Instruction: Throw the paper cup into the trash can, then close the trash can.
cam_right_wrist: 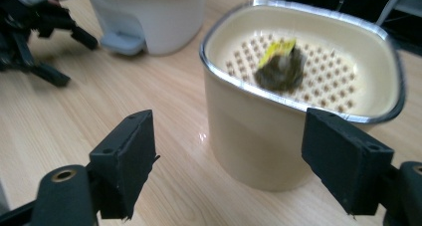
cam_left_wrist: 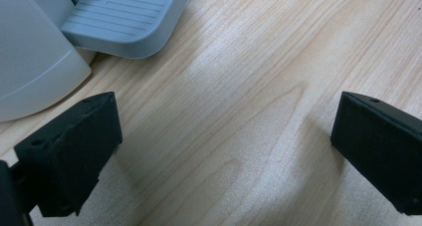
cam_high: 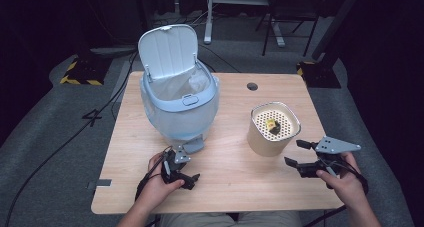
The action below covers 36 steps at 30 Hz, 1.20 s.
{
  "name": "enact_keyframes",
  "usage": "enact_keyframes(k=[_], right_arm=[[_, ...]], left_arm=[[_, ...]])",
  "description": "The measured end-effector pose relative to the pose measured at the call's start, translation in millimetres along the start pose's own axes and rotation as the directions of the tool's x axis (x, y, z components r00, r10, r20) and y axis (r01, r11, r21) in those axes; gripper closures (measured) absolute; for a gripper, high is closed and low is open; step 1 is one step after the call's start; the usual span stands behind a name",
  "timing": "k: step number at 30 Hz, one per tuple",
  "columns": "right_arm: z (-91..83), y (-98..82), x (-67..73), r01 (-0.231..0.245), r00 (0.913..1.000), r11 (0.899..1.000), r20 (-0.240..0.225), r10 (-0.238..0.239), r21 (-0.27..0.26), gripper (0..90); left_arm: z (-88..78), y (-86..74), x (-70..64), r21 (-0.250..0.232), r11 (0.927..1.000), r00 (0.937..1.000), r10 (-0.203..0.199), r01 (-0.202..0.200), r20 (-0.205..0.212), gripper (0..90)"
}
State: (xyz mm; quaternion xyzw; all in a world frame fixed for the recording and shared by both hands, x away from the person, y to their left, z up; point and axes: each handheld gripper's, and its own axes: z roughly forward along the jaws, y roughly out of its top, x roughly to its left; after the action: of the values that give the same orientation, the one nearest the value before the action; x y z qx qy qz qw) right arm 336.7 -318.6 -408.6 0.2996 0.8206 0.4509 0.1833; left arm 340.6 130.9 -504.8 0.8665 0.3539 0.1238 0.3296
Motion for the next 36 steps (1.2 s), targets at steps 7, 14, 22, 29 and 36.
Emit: enact_keyframes(k=[7, 14, 22, 29, 36], right_arm=[[21.8, -31.4, -11.1, -0.053, 0.9986, 0.997, 0.002, 0.053, 0.058, 22.7], [36.6, -58.3, -25.9, -0.099, 0.9945, 0.988, 0.045, 0.094, 0.117, 22.7], [41.4, -71.3, -29.9, -0.093, 0.9927, 0.984, 0.090, 0.080, 0.150, 22.6], [45.3, -77.7, -33.7, -0.100, 0.9891, 0.980, 0.124, 0.080, 0.170, 22.2], [48.8, -82.7, -38.7, -0.129, 0.9827, 0.976, 0.155, 0.102, 0.175, 17.4]], left_arm=[[-7.4, -1.7, 0.1, -0.018, 0.9998, 1.0000, -0.002, 0.002, -0.004, 16.9], [-14.8, -0.6, 4.9, -0.046, 0.9978, 0.9988, -0.048, 0.048, 0.007, 20.4], [-33.6, 6.9, 10.0, -0.068, 0.9970, 0.9978, -0.035, 0.038, 0.056, 24.5], [-62.7, 14.5, 13.3, -0.157, 0.9869, 0.9975, -0.025, 0.035, 0.066, 25.6], [-95.4, 20.5, 18.4, -0.228, 0.9725, 0.9962, -0.031, 0.049, 0.082, 25.5]])
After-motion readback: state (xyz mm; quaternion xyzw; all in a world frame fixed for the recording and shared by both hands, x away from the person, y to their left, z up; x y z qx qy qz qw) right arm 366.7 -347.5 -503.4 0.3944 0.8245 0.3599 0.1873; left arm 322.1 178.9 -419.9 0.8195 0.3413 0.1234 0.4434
